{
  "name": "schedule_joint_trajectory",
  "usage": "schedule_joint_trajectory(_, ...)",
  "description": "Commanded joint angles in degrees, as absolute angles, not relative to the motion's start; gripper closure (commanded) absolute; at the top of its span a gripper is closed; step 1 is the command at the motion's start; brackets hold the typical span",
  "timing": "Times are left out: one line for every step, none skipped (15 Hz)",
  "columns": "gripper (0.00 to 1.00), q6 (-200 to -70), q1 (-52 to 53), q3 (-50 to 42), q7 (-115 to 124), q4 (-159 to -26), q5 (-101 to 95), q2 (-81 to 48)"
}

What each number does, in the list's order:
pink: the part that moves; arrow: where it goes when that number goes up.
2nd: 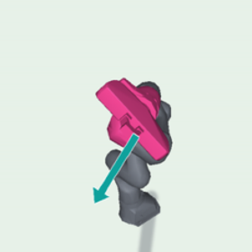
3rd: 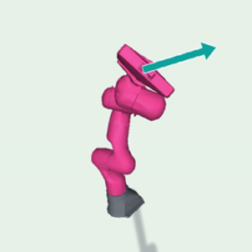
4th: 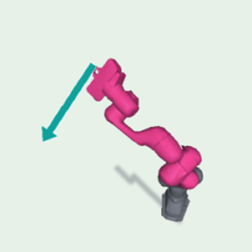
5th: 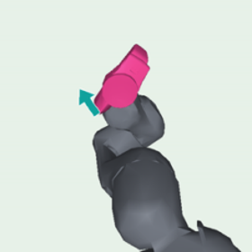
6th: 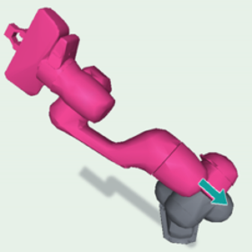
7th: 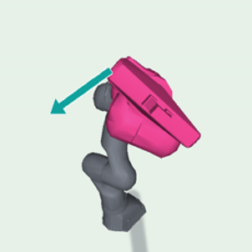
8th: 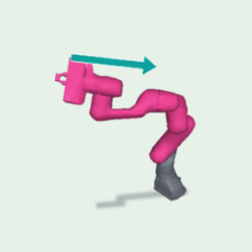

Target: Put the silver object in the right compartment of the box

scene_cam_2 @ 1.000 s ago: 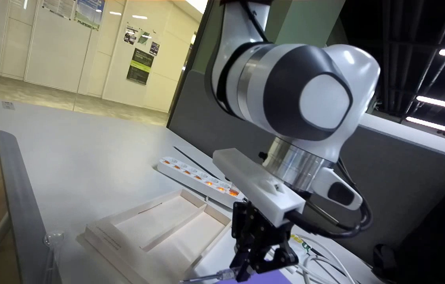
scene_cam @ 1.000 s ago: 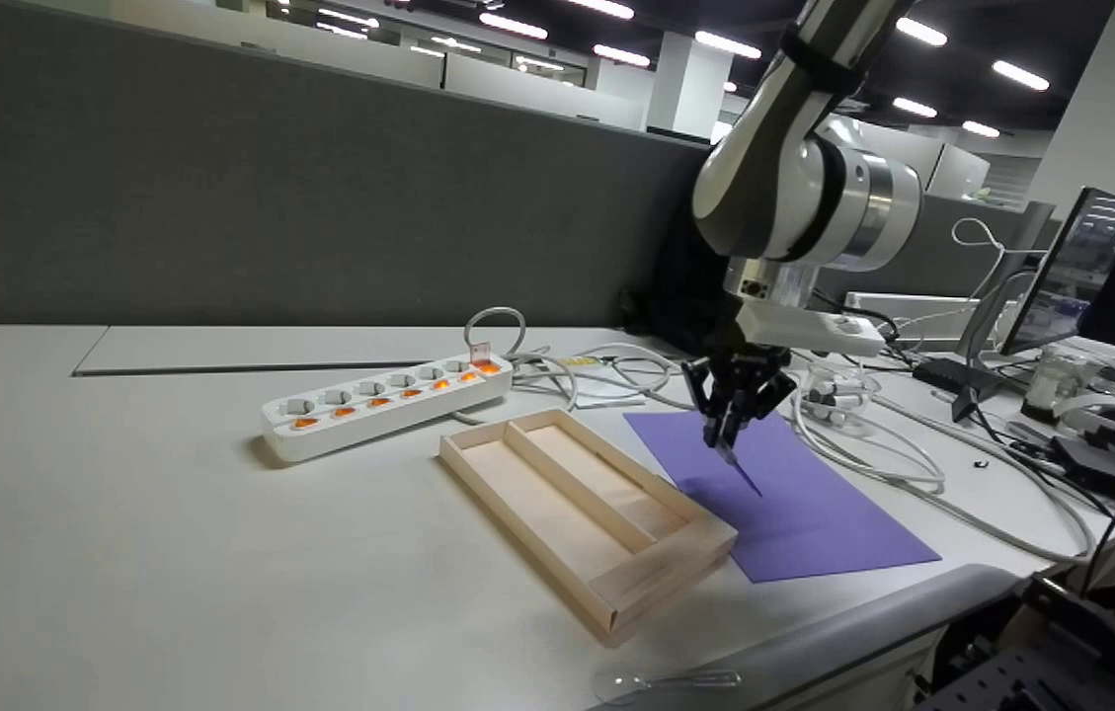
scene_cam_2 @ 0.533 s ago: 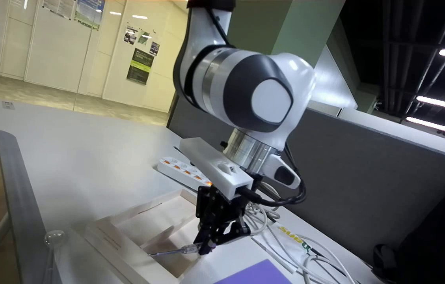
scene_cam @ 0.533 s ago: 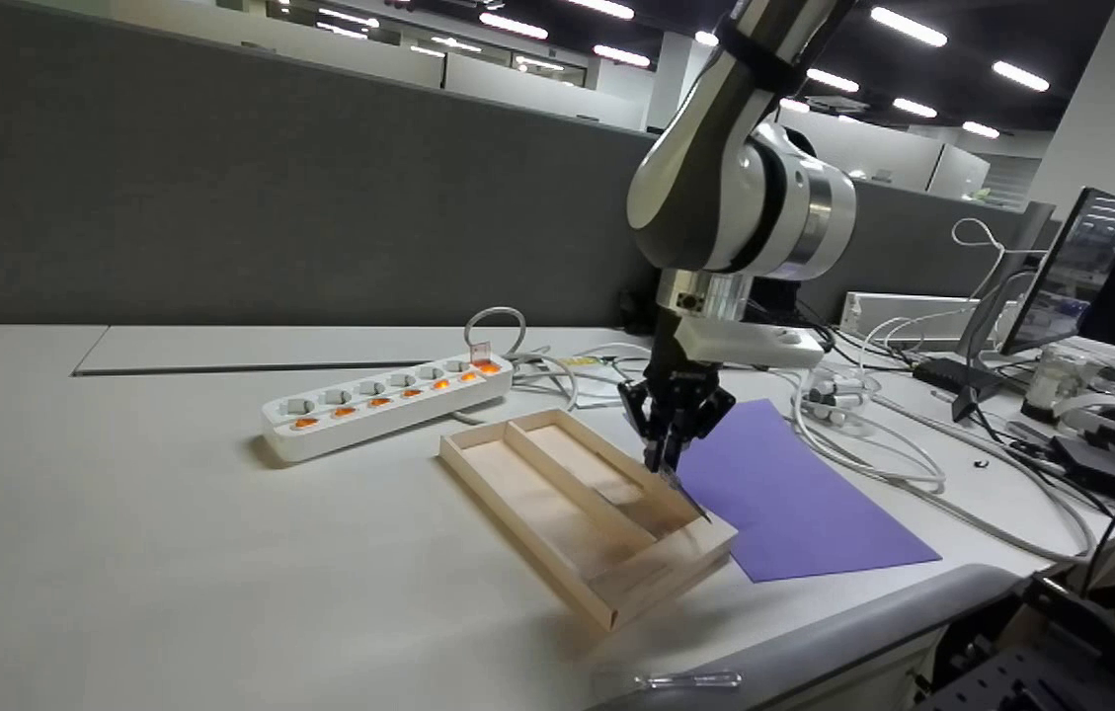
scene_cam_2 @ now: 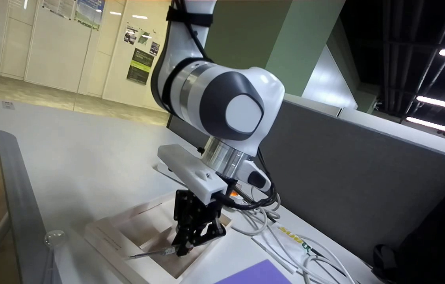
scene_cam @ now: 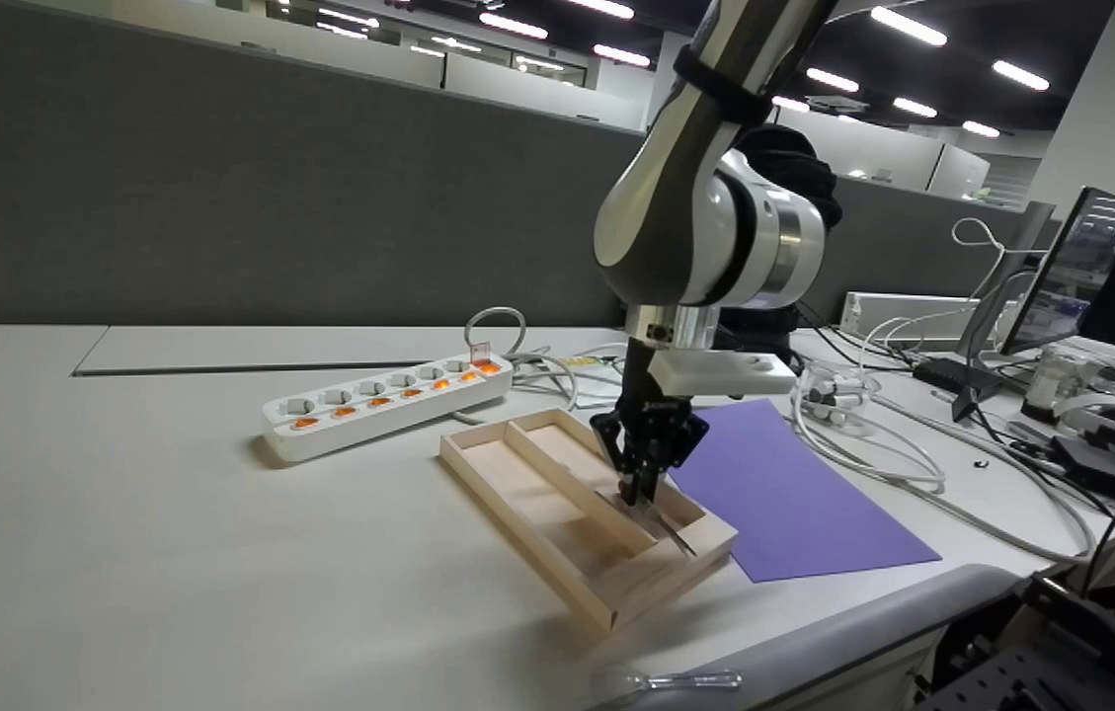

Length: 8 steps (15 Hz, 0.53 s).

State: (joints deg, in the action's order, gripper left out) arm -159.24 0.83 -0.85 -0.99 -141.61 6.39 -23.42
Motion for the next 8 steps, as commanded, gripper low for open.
schedule_joint_trajectory(0.57, -159.34, 0.78, -0.97, 1.01, -140.83, 5.14, -23.83)
schedule_joint_trajectory(0.51, -159.02, 0.43, -0.81, 0.70, -140.78, 5.37, -23.58)
schedule_joint_trajectory(0.44, -158.01, -0.25, -0.36, 0.08, -140.64, 5.93, -23.03)
schedule_joint_trajectory(0.38, -157.27, -0.80, 0.02, -0.48, -140.55, 6.34, -22.56)
schedule_joint_trajectory(0.30, -156.62, -1.38, 0.40, -1.11, -140.56, 6.76, -21.88)
schedule_joint_trajectory(0.24, -156.28, -1.40, 0.25, -0.86, -140.53, 6.73, -21.39)
schedule_joint_trajectory(0.16, -155.91, -1.69, 0.44, -1.13, -140.64, 6.79, -20.48)
schedule_joint_trajectory(0.10, -155.50, -2.05, 0.78, -1.42, -140.75, 7.13, -19.52)
